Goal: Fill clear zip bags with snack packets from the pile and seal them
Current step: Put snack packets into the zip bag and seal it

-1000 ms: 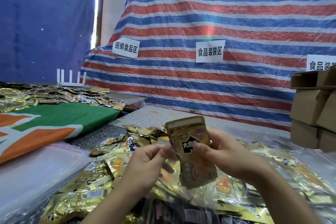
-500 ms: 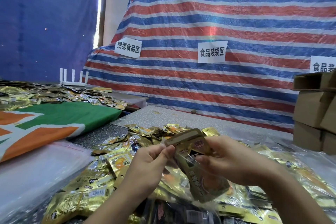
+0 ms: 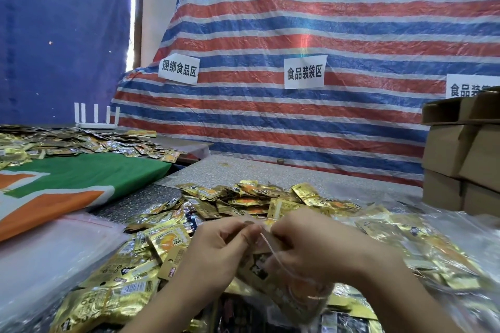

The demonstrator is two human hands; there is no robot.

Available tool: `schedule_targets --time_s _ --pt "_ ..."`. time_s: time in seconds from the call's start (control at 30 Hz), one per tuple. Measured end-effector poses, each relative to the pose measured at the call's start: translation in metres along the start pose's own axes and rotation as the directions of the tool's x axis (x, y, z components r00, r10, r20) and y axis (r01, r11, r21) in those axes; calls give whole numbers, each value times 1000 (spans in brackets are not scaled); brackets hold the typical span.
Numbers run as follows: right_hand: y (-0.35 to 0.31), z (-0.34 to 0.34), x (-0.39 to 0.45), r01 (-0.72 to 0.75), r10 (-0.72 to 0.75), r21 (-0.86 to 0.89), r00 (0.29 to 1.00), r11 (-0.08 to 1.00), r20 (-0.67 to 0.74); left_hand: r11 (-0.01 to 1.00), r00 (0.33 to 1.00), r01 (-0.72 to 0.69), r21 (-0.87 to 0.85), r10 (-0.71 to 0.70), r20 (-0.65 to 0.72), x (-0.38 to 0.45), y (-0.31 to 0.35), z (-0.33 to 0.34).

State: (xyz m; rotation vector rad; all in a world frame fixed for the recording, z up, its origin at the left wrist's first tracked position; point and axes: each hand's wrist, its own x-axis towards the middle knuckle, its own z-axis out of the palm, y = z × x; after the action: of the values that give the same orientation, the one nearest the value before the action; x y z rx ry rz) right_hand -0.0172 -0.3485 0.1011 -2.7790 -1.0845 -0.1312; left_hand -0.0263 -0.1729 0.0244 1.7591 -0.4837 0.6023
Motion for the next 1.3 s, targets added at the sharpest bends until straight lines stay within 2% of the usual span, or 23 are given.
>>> schedule_targets --time_s 0.17,0.27,0.37,0.5,0.6,0.87,0.97,1.13,1.3 --pt "6 -10 -1 -15 29 84 984 996 -178 993 997 22 -120 -31 -76 3 0 -2" --pt "3 -15 -6 -41 73 201 985 979 -154 982 993 35 -185 -55 -104 4 2 -1" --pt "5 -14 -8 -17 25 58 991 998 -131 969 983 66 -237 -105 -152 4 2 -2" --pt "9 -12 -4 37 -47 -42 962 998 -267 945 963 120 -304 -185 -195 7 6 -2" --pt "13 -13 -3 84 -105 -73 916 994 -388 956 959 119 -270 -181 -219 16 15 -2" --pt "18 -24 -9 204 -159 23 824 979 -544 934 980 121 -335 -166 -110 30 44 -1" --pt "18 -24 -10 194 -124 64 813 979 -569 914 974 194 -356 -222 -39 30 40 -3" --pt "21 -24 -11 157 -55 136 826 978 -561 894 937 342 -290 -300 180 17 22 1" --pt "18 -25 -12 147 -25 186 843 971 -537 893 953 303 -334 -284 103 12 17 11"
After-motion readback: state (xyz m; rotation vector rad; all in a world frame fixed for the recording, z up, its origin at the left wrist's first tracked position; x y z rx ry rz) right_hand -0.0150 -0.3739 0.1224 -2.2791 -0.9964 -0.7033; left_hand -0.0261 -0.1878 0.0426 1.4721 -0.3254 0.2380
